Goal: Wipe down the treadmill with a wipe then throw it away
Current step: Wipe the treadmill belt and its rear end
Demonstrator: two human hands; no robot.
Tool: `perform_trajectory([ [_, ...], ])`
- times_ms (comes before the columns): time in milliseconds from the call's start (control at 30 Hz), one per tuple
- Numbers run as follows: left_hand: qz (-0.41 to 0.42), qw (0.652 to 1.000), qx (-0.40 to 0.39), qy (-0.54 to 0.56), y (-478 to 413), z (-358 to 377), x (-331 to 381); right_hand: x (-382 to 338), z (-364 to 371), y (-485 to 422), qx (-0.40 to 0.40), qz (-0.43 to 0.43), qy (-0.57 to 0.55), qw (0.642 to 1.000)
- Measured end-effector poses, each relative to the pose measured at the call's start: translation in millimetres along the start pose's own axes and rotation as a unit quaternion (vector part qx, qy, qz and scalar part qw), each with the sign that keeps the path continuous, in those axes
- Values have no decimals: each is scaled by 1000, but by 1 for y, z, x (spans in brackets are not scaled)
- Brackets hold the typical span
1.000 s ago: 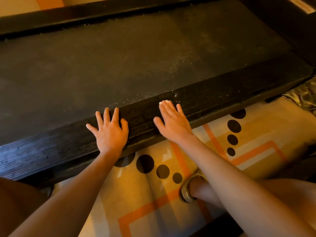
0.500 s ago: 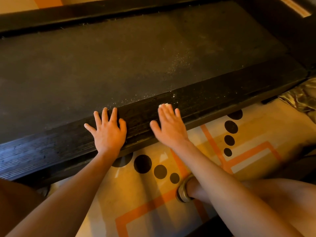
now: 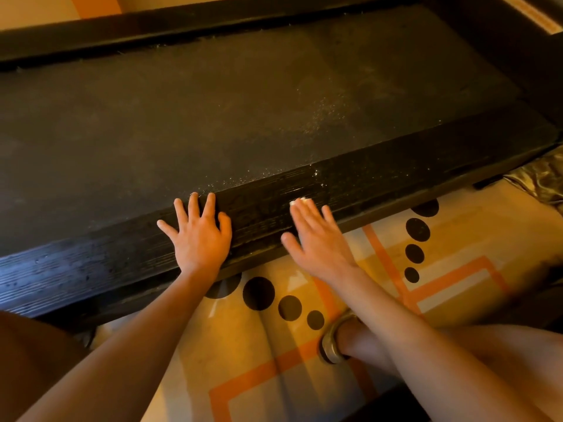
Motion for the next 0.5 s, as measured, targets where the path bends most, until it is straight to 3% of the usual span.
perform_trajectory([
  [133, 0, 1000, 0, 4, 0, 1, 0, 38, -15, -22, 21, 114, 8, 993],
  [300, -1, 1000, -2, 1, -1, 0, -1, -18, 10, 19, 3, -25, -11, 1000],
  [500, 3, 1000, -1, 9, -1, 0, 0, 36, -8, -9, 37, 93, 9, 995],
])
Point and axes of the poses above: each hand's wrist, its own y-axis away from the middle knuckle, its own z-axis out of the palm, x = y × z, the point moved 8 cm from there along -y, towards the middle knuckle, and after that the axes turned 12 degrees about z, right-handed, at the moved point
